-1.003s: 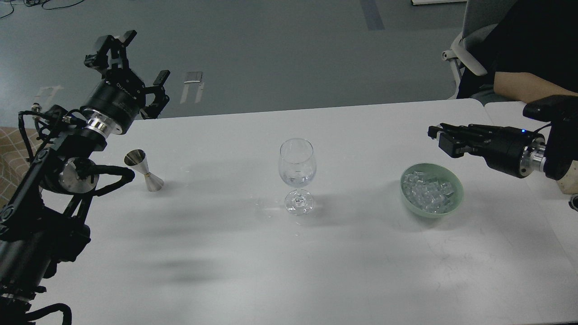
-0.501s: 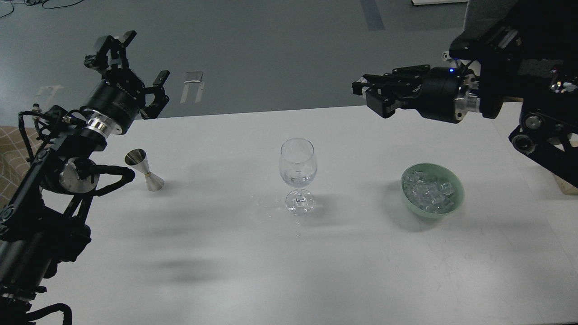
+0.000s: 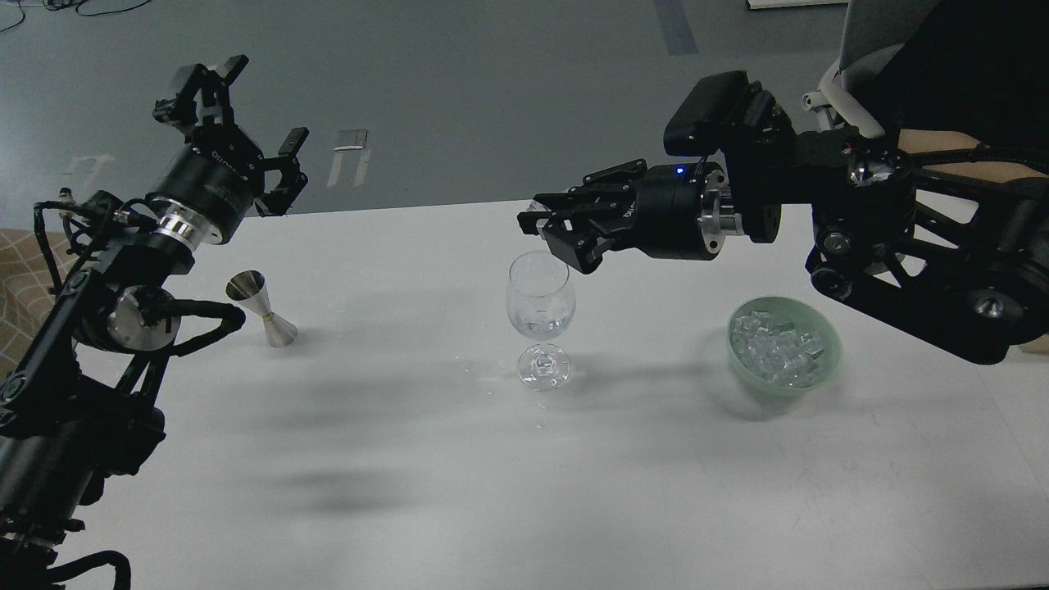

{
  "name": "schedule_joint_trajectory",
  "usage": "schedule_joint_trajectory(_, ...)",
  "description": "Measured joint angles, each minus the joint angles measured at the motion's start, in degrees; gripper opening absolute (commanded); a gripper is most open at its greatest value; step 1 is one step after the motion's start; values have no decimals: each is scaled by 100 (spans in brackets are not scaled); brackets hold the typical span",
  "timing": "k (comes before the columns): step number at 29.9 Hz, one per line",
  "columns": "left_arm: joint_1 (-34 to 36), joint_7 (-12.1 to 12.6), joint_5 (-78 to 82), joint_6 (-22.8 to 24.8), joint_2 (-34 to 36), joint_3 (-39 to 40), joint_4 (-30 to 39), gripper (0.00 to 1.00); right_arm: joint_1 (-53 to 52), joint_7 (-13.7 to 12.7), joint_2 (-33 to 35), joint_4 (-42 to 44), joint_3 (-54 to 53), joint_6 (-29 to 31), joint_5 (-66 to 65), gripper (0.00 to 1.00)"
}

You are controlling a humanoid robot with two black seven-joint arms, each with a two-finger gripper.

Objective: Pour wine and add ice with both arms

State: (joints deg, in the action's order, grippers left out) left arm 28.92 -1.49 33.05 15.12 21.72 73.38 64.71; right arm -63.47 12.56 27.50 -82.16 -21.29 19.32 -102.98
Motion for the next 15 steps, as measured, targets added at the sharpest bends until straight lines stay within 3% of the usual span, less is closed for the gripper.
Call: schedule_joint_trajectory(15, -4, 0, 0, 0, -1, 7, 6, 98, 1, 27, 1, -37, 212, 195, 6, 10)
